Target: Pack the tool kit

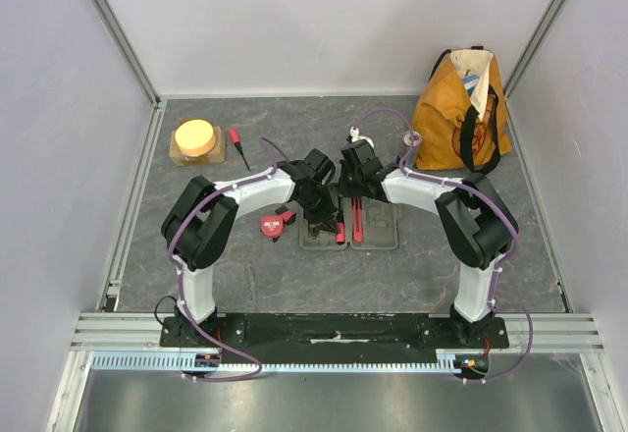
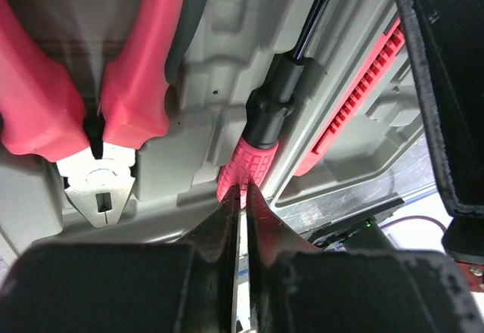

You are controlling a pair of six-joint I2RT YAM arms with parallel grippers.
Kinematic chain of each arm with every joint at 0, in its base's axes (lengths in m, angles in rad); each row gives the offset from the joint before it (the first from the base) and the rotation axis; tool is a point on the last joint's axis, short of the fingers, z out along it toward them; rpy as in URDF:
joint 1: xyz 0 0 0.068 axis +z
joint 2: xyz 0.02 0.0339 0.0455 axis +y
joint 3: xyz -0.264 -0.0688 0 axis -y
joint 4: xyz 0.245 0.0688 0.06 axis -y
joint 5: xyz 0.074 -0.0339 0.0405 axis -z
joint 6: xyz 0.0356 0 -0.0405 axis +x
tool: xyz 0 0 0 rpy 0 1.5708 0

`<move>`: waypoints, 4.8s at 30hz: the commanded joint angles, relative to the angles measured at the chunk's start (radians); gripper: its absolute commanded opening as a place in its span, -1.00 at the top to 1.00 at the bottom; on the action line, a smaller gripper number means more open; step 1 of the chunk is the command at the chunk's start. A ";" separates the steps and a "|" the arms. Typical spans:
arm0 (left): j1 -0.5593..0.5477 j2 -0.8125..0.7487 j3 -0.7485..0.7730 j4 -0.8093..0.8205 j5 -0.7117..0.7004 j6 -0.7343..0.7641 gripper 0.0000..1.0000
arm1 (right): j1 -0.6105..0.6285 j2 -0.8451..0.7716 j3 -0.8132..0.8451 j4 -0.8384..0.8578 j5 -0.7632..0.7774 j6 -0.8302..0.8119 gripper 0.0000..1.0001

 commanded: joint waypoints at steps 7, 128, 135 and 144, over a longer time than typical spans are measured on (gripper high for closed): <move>0.002 0.022 -0.018 -0.030 -0.017 -0.026 0.82 | 0.034 0.067 0.021 -0.077 0.160 -0.011 1.00; 0.274 -0.243 0.096 0.097 -0.019 0.564 0.96 | -0.119 -0.286 -0.001 -0.214 0.175 0.056 0.24; 0.129 -0.201 0.045 0.121 0.001 0.510 0.97 | -0.118 -0.286 -0.015 -0.210 0.157 0.052 0.24; 0.079 -0.077 0.051 0.105 0.026 0.418 0.97 | -0.118 -0.292 -0.035 -0.205 0.151 0.039 0.24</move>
